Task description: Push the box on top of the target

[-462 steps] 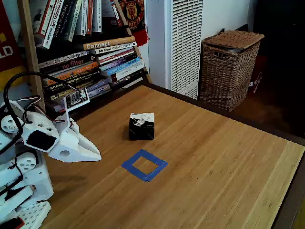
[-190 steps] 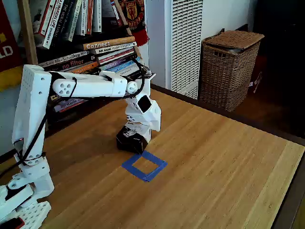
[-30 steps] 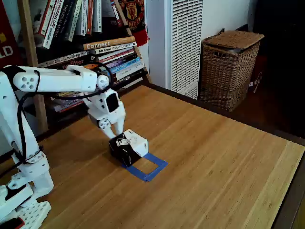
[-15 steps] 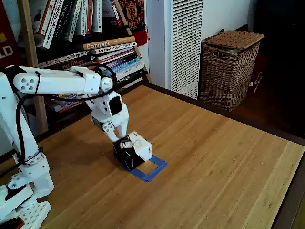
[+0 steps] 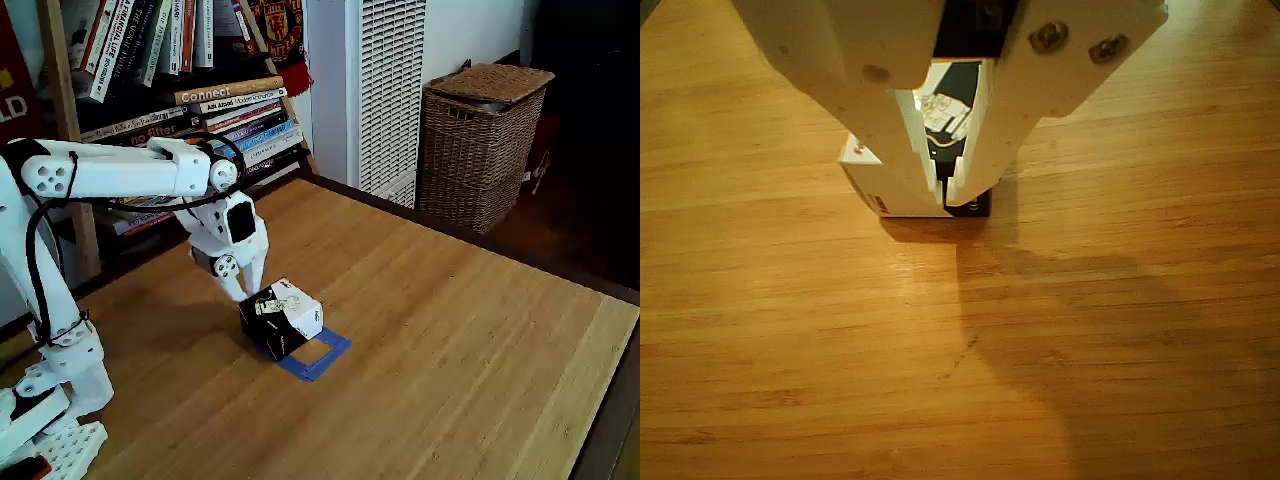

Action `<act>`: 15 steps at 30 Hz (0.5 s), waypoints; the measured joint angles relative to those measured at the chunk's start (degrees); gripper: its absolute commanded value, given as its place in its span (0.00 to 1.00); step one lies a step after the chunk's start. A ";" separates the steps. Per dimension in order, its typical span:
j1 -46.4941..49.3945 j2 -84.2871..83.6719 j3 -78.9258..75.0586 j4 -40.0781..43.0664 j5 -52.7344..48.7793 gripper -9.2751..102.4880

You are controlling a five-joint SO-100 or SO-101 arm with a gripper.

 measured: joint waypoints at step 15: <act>3.16 0.00 0.00 -0.53 -3.16 0.08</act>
